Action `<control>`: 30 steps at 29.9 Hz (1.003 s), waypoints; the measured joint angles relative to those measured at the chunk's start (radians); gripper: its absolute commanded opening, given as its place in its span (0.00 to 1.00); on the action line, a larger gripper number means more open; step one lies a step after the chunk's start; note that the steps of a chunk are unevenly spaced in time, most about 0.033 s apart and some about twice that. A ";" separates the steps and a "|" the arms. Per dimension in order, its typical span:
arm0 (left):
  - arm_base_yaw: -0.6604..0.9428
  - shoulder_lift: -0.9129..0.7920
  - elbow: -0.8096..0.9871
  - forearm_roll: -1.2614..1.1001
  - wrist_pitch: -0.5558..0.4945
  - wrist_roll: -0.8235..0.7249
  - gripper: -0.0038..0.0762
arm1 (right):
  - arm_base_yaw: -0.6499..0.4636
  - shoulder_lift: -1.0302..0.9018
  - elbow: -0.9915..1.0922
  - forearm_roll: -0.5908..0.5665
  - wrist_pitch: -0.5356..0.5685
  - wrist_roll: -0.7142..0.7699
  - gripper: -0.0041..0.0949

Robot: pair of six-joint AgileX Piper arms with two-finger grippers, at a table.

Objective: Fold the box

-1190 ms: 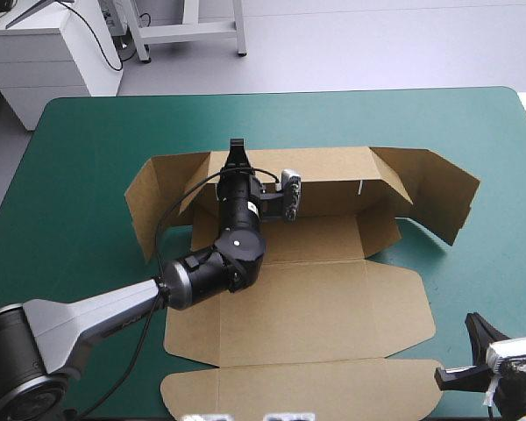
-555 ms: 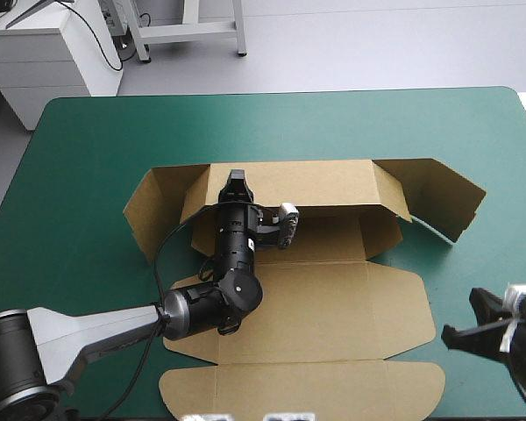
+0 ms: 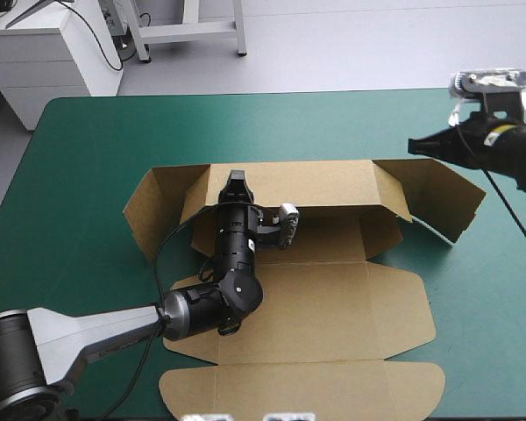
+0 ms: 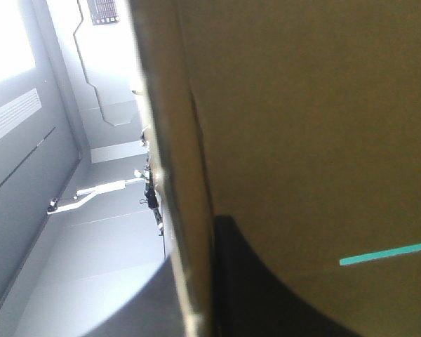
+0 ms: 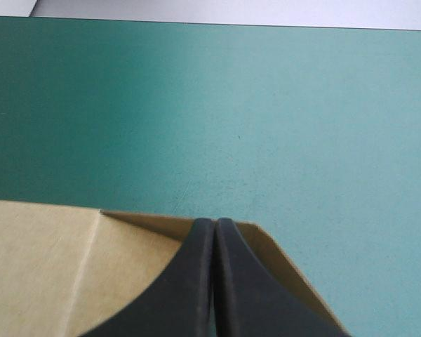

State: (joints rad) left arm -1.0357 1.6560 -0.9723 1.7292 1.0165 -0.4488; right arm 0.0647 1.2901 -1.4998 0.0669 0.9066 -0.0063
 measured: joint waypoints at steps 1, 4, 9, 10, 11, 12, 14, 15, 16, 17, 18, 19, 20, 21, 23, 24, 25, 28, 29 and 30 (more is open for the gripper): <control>0.000 0.000 0.000 0.000 0.000 0.000 0.04 | 0.000 0.051 -0.034 0.000 0.006 0.000 0.02; 0.000 0.000 0.000 0.000 0.000 0.000 0.04 | 0.000 0.186 -0.108 0.003 0.014 0.000 0.02; 0.000 0.000 0.000 0.000 0.000 0.000 0.04 | 0.000 0.349 -0.177 0.003 0.009 0.000 0.02; 0.000 0.000 0.000 0.000 0.000 0.000 0.04 | 0.000 0.375 -0.182 0.003 0.009 0.000 0.02; 0.000 0.000 0.000 0.000 0.000 0.000 0.04 | 0.000 0.393 -0.184 0.003 0.012 0.000 0.02; 0.000 0.000 0.000 0.000 0.000 0.000 0.04 | 0.000 0.412 -0.185 0.004 0.020 0.000 0.02; -0.001 0.000 0.000 0.000 0.000 0.000 0.04 | 0.000 0.441 -0.186 0.013 0.057 0.000 0.02; -0.001 0.000 0.000 0.000 0.000 0.000 0.04 | 0.000 0.447 -0.186 0.015 0.082 -0.003 0.02; -0.001 0.000 0.000 0.000 0.000 0.000 0.04 | 0.000 0.451 -0.187 0.018 0.108 -0.006 0.02; -0.001 0.000 0.000 0.000 0.000 0.000 0.04 | 0.000 0.453 -0.188 0.019 0.123 -0.008 0.02; -0.001 0.000 0.000 -0.001 0.000 0.000 0.04 | 0.000 0.453 -0.190 0.020 0.142 -0.010 0.02; -0.001 0.000 0.000 -0.001 0.000 0.000 0.04 | 0.000 0.452 -0.193 0.022 0.163 -0.012 0.02; -0.001 0.000 0.000 -0.001 0.000 0.000 0.04 | 0.000 0.452 -0.195 0.022 0.177 -0.015 0.02; -0.001 0.000 0.001 -0.001 0.000 0.000 0.04 | 0.000 0.452 -0.197 0.023 0.195 -0.017 0.02; -0.001 0.000 0.002 -0.001 0.001 0.000 0.04 | 0.000 0.446 -0.197 0.025 0.220 -0.020 0.02; -0.001 0.000 0.002 -0.001 0.001 0.000 0.04 | 0.000 0.441 -0.197 0.025 0.230 -0.022 0.02; -0.001 0.000 0.002 -0.001 0.001 0.000 0.04 | 0.000 0.437 -0.197 0.025 0.240 -0.023 0.02; -0.001 0.000 0.002 -0.001 0.001 0.000 0.04 | 0.000 0.423 -0.197 0.026 0.274 -0.026 0.02; -0.001 0.000 0.002 -0.001 0.001 0.000 0.04 | 0.000 0.421 -0.197 0.026 0.282 -0.029 0.02; -0.001 0.000 0.002 -0.001 0.001 0.000 0.04 | 0.000 0.418 -0.197 0.026 0.289 -0.034 0.02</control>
State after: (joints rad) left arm -1.0369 1.6560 -0.9704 1.7279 1.0177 -0.4488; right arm 0.0647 1.7083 -1.6966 0.0927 1.1952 -0.0403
